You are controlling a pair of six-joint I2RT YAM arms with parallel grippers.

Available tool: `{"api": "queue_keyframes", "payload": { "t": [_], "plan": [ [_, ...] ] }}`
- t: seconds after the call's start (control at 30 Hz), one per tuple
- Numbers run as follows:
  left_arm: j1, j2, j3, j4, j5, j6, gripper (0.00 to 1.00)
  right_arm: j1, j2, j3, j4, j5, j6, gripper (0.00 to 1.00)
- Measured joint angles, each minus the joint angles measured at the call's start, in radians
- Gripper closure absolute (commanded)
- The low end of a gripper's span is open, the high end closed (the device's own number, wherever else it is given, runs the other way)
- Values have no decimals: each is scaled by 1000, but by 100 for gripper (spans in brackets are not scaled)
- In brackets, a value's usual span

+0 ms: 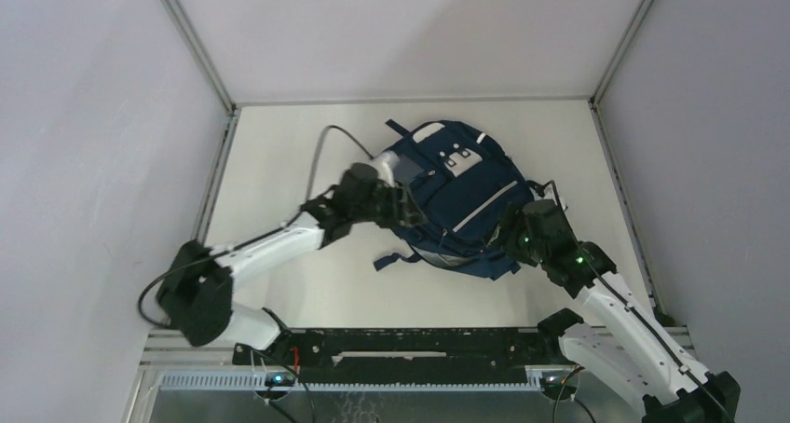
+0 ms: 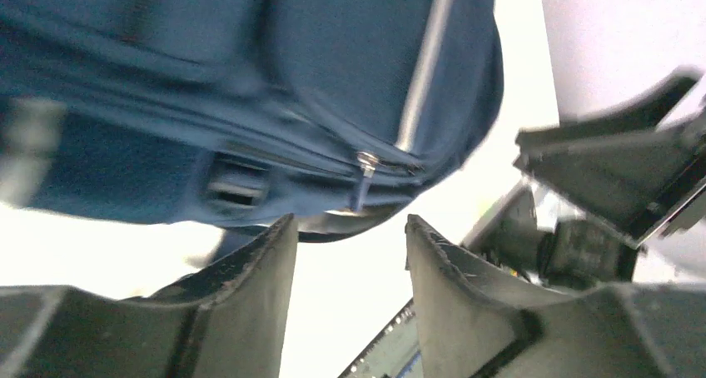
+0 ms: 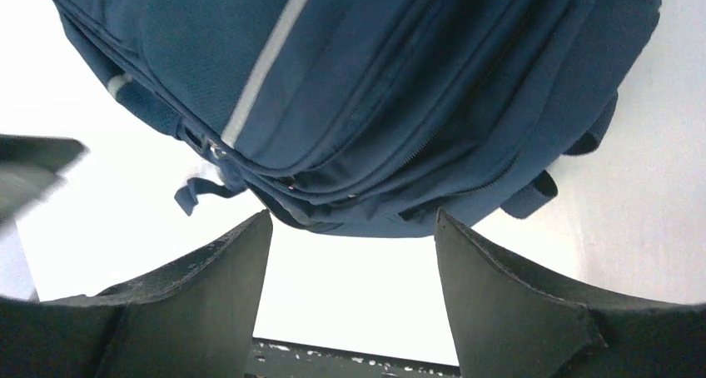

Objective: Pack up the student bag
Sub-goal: Adjust the student bag at the center of the board.

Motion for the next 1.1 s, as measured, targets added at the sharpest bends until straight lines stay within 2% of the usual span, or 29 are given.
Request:
{"api": "queue_keyframes", "payload": {
  "t": [0.13, 0.27, 0.5, 0.73, 0.83, 0.9, 1.03, 1.1],
  "plan": [
    [187, -154, -93, -11, -39, 3, 42, -9, -24, -53, -7, -35, 18, 21],
    [320, -145, -154, -19, -52, -1, 41, -12, -21, -99, -10, -64, 50, 22],
    [319, -35, -222, 8, -10, -53, 40, 0, -72, -215, 42, -145, 162, 24],
    [304, 61, -233, 143, 31, -106, 45, 51, -70, -243, 52, -119, 231, 28],
    [303, 109, -227, 179, 37, -116, 54, 60, -50, -245, 76, -82, 246, 32],
    [303, 146, -213, 187, 39, -124, 63, 62, -35, -257, 116, -58, 253, 34],
    [301, 195, -155, 180, 50, -129, 95, 58, 26, -266, 170, -30, 263, 36],
    [299, 195, -146, 179, 49, -127, 100, 51, 52, -266, 185, -26, 263, 36]
  ]
}}
